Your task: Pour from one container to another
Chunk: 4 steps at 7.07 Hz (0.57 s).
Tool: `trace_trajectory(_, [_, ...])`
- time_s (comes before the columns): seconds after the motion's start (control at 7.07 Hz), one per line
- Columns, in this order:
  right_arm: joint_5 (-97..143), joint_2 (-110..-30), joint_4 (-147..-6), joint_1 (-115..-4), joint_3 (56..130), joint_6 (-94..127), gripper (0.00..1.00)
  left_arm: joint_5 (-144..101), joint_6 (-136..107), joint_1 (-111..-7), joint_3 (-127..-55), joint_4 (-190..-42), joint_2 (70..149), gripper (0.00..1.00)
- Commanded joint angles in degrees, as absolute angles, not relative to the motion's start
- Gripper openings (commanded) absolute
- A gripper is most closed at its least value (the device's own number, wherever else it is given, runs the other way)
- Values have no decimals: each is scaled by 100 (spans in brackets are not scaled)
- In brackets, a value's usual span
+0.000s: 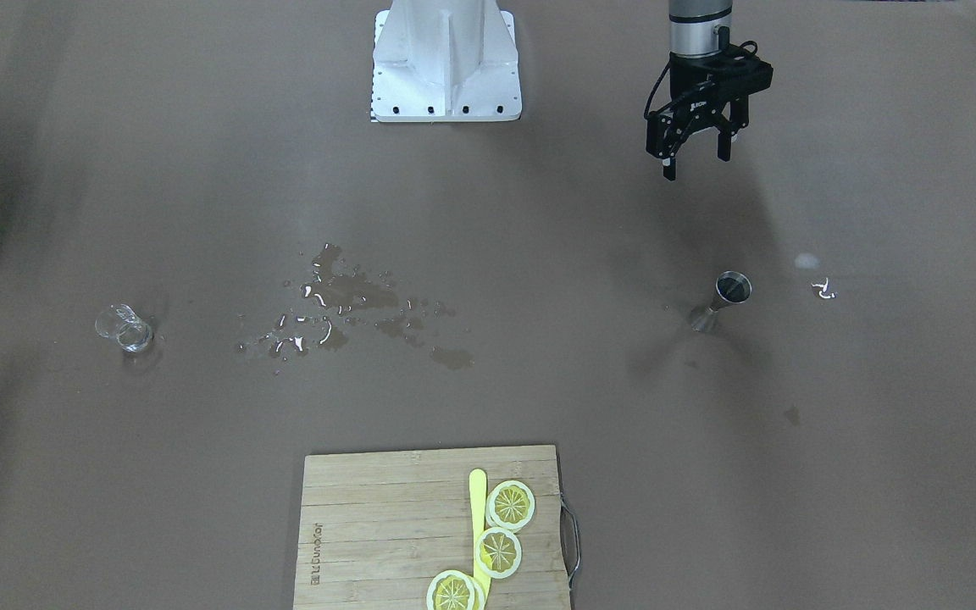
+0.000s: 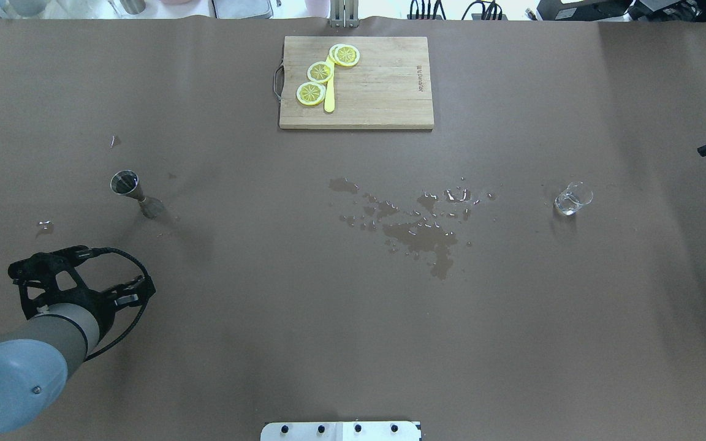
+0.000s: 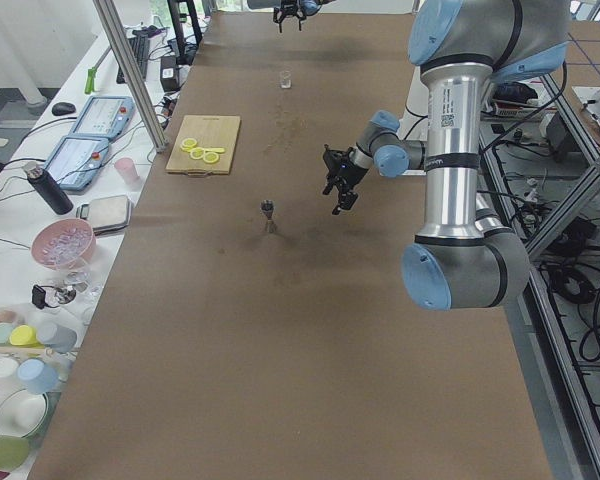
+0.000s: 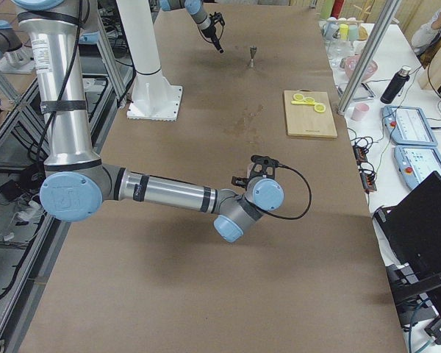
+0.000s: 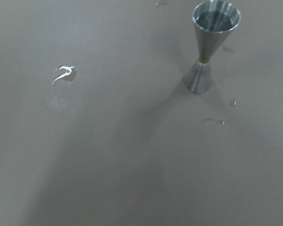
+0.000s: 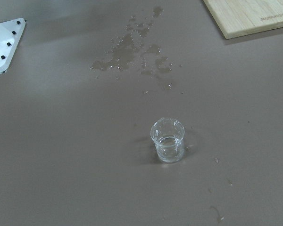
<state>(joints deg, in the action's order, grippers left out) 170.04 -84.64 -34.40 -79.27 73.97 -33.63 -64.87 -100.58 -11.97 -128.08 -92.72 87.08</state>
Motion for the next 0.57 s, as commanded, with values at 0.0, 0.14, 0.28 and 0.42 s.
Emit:
trace_trajectory(0.0, [17279, -8411, -3436, -7919, 7453, -3157, 100, -5452, -10073, -1090, -11913, -10759, 8772, 98])
trace_trajectory(0.14, [17445, -8350, -3445, -7919, 7427, -2729, 100, -4988, -9933, -1090, -11840, -10775, 8745, 98])
trace_trajectory(0.28, [17481, -8176, -3445, -7902, 7227, -2846, 100, -4566, -9401, -1081, -11708, -10793, 8771, 97])
trace_trajectory(0.42, [17725, -8165, -3445, -7901, 7172, -3265, 100, -4318, -8978, -1090, -11637, -10845, 8789, 97])
